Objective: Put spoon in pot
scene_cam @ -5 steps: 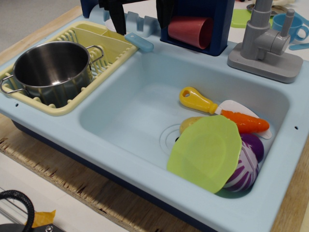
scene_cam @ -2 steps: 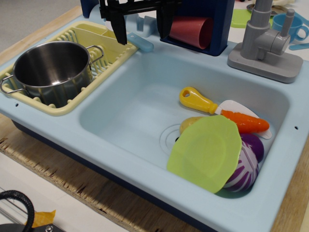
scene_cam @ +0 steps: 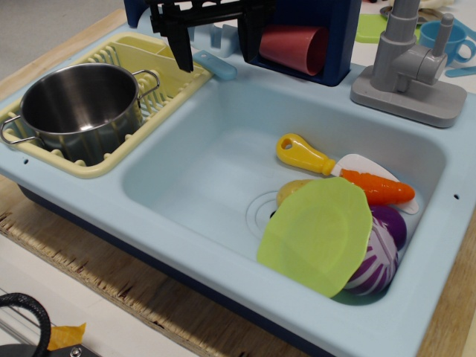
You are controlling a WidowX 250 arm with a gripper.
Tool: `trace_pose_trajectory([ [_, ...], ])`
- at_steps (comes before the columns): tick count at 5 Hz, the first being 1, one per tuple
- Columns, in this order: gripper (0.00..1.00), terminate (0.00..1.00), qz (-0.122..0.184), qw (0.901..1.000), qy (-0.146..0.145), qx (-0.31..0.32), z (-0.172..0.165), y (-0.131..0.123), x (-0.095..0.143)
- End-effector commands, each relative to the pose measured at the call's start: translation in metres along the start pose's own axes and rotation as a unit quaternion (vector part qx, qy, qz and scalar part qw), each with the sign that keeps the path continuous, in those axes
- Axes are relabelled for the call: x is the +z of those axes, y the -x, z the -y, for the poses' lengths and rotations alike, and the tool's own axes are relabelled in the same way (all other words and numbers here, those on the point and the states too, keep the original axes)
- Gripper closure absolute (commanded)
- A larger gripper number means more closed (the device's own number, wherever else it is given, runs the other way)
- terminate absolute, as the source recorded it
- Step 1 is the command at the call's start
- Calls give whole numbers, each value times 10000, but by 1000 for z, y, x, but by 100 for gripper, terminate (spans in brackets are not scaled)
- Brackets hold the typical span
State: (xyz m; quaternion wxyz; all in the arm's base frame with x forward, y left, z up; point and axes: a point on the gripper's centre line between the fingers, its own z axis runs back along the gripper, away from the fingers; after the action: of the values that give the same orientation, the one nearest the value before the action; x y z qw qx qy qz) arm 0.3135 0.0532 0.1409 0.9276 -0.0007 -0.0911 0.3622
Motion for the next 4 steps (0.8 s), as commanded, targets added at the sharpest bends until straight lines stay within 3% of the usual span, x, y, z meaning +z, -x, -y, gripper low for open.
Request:
trace_pose_trajectory([
  [1,0,0,62,9999,111,55,-1,-8,5],
  [2,0,0,6,9999,111,102,-1,-8,2],
  [3,100,0,-17,9998,108,170,-2,-7,0],
  [4,100,0,-60,9998,81,184,-2,-7,0],
])
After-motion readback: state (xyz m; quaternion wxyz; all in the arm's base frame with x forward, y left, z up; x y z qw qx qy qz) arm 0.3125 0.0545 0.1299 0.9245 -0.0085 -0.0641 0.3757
